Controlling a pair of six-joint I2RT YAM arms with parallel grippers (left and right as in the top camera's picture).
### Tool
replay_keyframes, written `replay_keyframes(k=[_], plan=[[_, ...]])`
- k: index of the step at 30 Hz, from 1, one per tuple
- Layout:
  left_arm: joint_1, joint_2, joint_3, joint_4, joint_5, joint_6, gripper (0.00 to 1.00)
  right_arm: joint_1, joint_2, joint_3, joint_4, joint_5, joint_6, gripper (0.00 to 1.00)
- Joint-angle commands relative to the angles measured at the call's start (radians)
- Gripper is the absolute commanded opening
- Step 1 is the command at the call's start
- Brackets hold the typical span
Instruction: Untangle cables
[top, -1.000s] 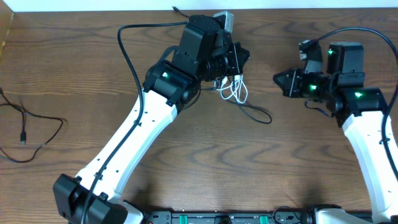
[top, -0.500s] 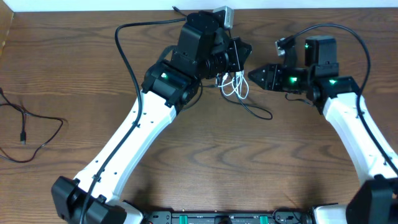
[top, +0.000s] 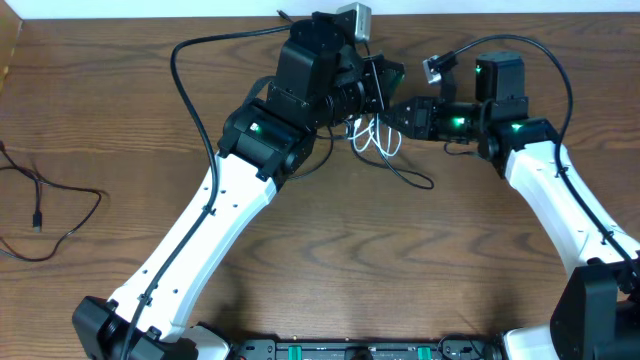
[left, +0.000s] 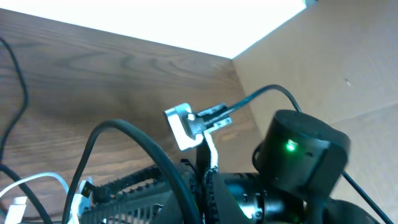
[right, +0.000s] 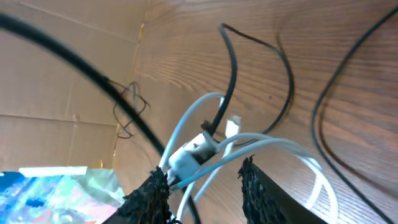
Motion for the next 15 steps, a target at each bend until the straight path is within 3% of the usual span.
replay_keyframes(k=[1,7,15], plan=[[0.010,-0.024,0.018,0.006,-0.068,0.003,0.08,0.006,0.002,-0.003,0.003,-0.028,0.035,0.34],[0.012,-0.024,0.018,-0.002,-0.184,0.003,0.08,-0.007,0.002,-0.003,0.023,-0.025,0.113,0.29],[0.012,-0.024,0.018,-0.003,-0.189,0.002,0.08,0.025,0.002,-0.003,0.068,-0.027,0.138,0.34]])
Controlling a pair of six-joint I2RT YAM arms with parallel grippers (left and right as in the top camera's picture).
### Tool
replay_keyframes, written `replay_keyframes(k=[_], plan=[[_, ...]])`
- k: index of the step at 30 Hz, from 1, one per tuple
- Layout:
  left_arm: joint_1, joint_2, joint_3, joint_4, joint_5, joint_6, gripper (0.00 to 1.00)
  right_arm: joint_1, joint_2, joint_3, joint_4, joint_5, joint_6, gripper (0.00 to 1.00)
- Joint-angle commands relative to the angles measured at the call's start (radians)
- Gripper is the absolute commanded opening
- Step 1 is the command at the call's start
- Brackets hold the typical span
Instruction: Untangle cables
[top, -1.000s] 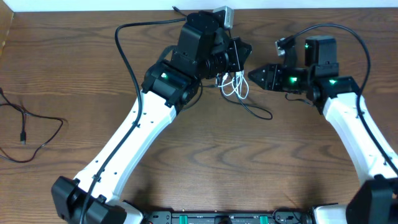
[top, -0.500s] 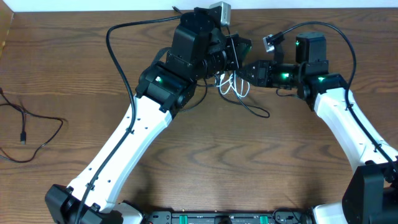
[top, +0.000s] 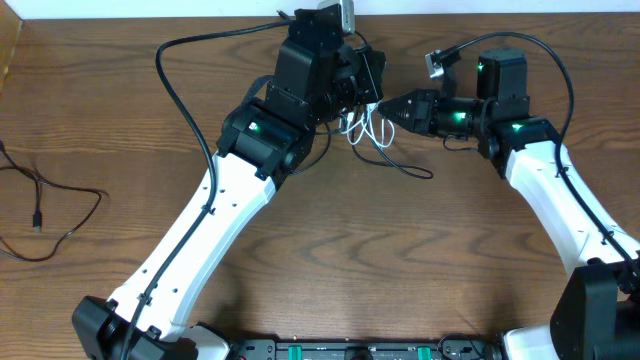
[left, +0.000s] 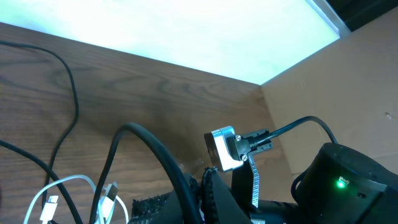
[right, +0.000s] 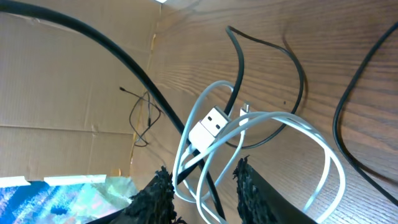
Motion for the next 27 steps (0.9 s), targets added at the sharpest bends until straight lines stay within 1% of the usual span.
replay_keyframes(k=[1,7,11,13,19,27], plan=[[0.006,-0.024,0.018,0.003,-0.027,0.005,0.08,0.035,0.002,-0.003,0.005,0.006,0.039,0.34],[0.006,-0.024,0.018,0.002,-0.026,-0.014,0.08,0.102,0.002,-0.003,0.006,0.110,0.074,0.35],[0.006,-0.024,0.018,-0.007,-0.022,-0.013,0.08,0.121,0.002,-0.003,0.011,0.164,0.095,0.34],[0.006,-0.024,0.018,-0.016,-0.020,-0.013,0.08,0.121,0.002,-0.003,0.013,0.178,0.103,0.30],[0.004,-0.024,0.018,-0.020,-0.019,-0.022,0.08,0.126,0.002,-0.003,0.012,0.199,0.103,0.25],[0.001,-0.024,0.018,-0.020,-0.019,-0.028,0.08,0.151,0.002,-0.003,0.010,0.199,0.082,0.16]])
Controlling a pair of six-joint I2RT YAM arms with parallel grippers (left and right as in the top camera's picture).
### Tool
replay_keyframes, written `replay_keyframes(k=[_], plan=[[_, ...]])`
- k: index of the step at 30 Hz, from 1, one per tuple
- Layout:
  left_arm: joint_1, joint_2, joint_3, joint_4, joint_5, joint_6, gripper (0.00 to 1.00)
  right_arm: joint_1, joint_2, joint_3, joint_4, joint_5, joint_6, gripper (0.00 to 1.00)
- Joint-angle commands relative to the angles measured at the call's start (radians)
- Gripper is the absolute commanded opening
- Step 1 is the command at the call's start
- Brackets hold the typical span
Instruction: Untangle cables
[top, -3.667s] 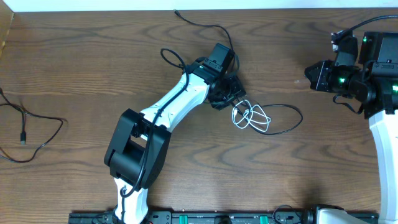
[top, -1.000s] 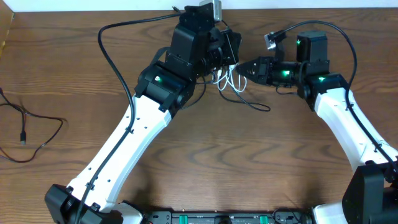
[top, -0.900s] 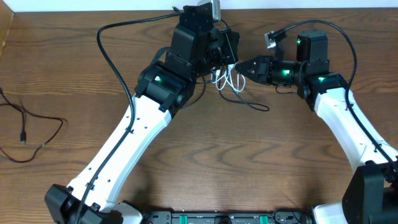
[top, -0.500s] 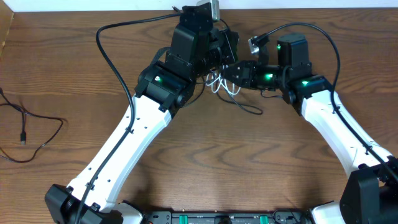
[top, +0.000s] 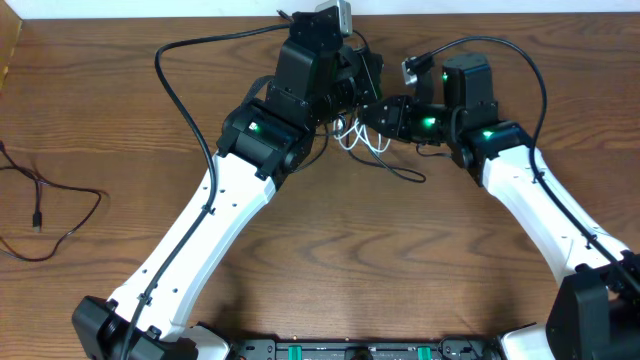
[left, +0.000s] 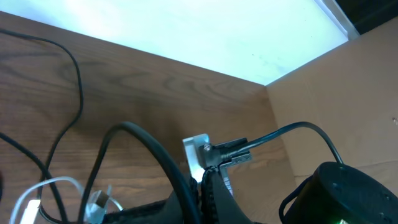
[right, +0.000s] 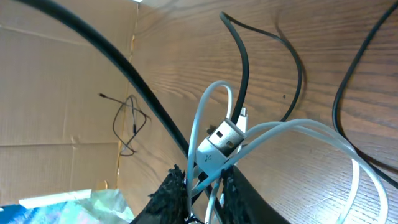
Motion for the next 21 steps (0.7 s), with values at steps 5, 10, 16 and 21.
replay_keyframes(k=[5,10,16,21], plan=[[0.001,-0.024,0.018,0.002,-0.005,-0.005,0.08,0.025,0.002,-0.003,0.000,0.010,-0.039,0.14],[0.002,-0.024,0.018,0.002,-0.005,-0.005,0.08,0.026,0.002,-0.003,0.000,0.016,-0.045,0.08],[0.001,-0.024,0.018,-0.002,-0.005,-0.005,0.08,0.026,0.002,-0.003,-0.007,0.016,-0.066,0.06],[0.001,-0.024,0.018,-0.003,-0.004,-0.005,0.08,0.026,0.002,-0.003,-0.022,0.016,-0.073,0.03]])
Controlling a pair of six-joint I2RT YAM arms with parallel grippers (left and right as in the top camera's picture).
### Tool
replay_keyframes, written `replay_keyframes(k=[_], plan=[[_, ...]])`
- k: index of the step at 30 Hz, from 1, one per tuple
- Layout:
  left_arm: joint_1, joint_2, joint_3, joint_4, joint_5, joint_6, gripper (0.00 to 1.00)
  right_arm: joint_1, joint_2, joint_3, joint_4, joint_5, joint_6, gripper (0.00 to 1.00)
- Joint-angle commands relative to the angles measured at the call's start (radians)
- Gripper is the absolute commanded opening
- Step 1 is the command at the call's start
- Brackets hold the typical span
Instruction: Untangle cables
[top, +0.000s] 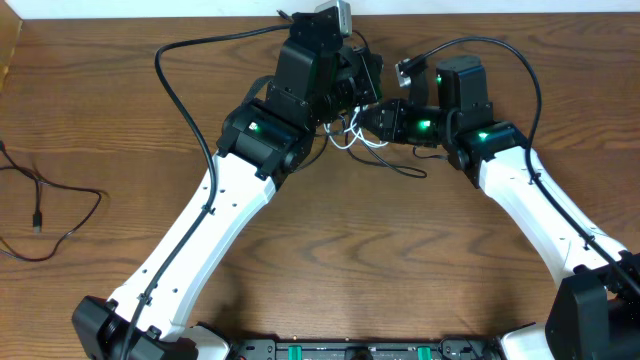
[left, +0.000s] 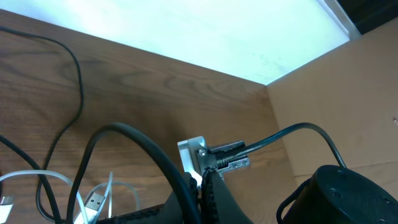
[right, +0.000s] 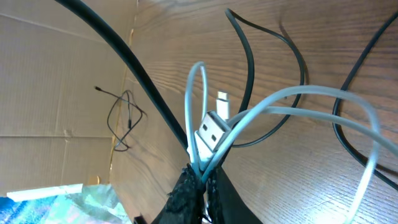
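The tangle hangs at the table's far middle: a white USB cable (top: 350, 138) looped with a black cable (top: 408, 170) that trails onto the wood. My left gripper (top: 362, 78) sits above it, shut on the thick black cable (left: 134, 140) that arcs into its jaws (left: 200, 182). From the right, my right gripper (top: 369, 118) reaches into the tangle and is shut on several white strands (right: 203, 169). The white USB plug (right: 211, 129) hangs just above those fingertips, and a thin black cable (right: 245, 59) crosses behind the plug.
A thin dark cable (top: 60, 215) lies loose at the table's left edge. Cardboard walls (right: 62, 93) stand beside the table. The left arm's own black lead (top: 185, 60) loops over the far left of the table.
My right gripper's fingers, then slightly apart around the white strands, are now shut on them, and the arm has shifted a little left. The left gripper has stayed put.
First my right gripper was open around the white plug, with the left gripper on the black cable. Then the left sat farther back and the right, still open, farther right. Then the right had come left, its jaws narrower, and now it pinches the white strands.
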Motion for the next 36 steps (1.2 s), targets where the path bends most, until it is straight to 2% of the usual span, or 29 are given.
replay_keyframes(k=[1,22,28,36], plan=[[0.001,-0.024,0.018,0.000,-0.001,-0.002,0.08,0.009,0.002,-0.003,-0.022,0.005,-0.038,0.03],[0.003,-0.024,0.018,-0.039,0.016,0.000,0.08,0.009,0.002,-0.003,-0.113,0.027,-0.116,0.01],[0.039,-0.024,0.018,-0.138,0.010,0.059,0.08,0.008,0.002,-0.003,-0.182,0.114,-0.144,0.01],[0.135,-0.024,0.017,-0.294,0.010,0.060,0.08,0.006,0.001,-0.003,-0.219,0.150,-0.161,0.01]])
